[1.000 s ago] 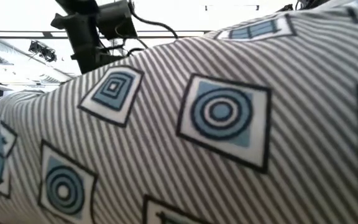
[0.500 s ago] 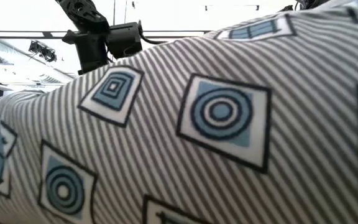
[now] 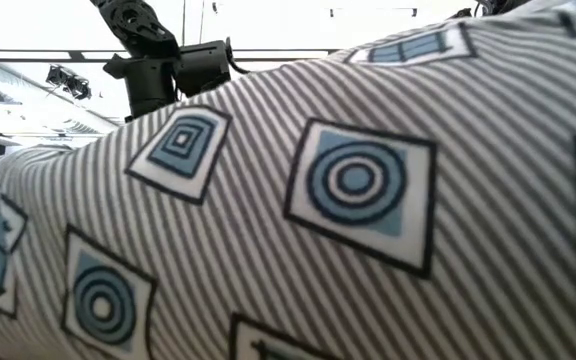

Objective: Pick & place medical supplies in basket/bin
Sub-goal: Put the top transparent pill bottle into the yellow bin

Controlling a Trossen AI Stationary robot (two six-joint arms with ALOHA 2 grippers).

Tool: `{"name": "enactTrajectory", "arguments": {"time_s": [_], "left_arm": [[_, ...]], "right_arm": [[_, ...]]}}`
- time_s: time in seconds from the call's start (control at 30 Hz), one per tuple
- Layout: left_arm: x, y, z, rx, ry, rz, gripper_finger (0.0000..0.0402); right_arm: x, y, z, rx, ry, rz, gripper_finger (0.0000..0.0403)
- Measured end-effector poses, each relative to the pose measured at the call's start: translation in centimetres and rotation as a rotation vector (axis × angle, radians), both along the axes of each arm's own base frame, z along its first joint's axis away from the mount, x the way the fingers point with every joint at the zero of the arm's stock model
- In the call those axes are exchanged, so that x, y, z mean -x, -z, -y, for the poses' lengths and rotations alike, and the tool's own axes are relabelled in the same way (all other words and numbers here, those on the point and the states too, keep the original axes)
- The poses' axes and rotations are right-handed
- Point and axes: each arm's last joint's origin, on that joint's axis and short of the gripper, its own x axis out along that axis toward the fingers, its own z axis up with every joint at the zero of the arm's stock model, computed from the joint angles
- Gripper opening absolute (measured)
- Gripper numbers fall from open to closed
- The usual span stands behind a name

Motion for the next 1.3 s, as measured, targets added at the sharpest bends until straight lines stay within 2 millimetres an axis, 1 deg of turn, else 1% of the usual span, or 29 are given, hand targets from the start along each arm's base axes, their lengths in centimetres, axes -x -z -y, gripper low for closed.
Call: {"name": "enactTrajectory", "arguments": {"time_s": [0.13,0.27,0.43,0.5,0.6,0.7,1.0,1.17,1.3], "left_arm": [[-0.3,0.8,0.0,0.028,-0.051,-0.007,0.0191],[-0.4,1.3,0.0,0.040,-0.095,-0.021,0.0173],[-0.3,1.2,0.0,0.024,-0.154,-0.012,0.0132],[-0.2,0.9,0.0,0.022,-0.195,0.003,0.0129],[0.0,0.2,0.0,0.026,-0.258,0.047,0.0129],[0.1,-0.8,0.5,0.043,-0.283,0.100,0.0129],[0.8,-3.9,2.8,0.127,-0.281,0.236,0.0129],[1.7,-5.6,3.9,0.166,-0.290,0.306,0.0129],[2.8,-6.9,4.9,0.184,-0.310,0.416,0.0128]], "right_arm": [[0.0,0.0,0.0,0.000,0.000,0.003,0.0176],[0.0,-0.1,0.0,0.001,0.000,0.008,0.0176],[0.0,-0.1,0.0,0.001,0.000,0.008,0.0176],[0.0,-0.1,0.0,0.001,0.001,0.008,0.0176],[0.0,-0.1,0.0,0.001,0.001,0.008,0.0176],[0.0,-0.1,0.0,0.001,0.001,0.008,0.0176],[0.0,-0.1,0.0,-0.001,0.001,0.008,0.0176],[0.0,-0.1,0.0,-0.004,0.001,0.008,0.0176],[0.0,-0.1,0.0,-0.004,0.001,0.006,0.0176]]}}
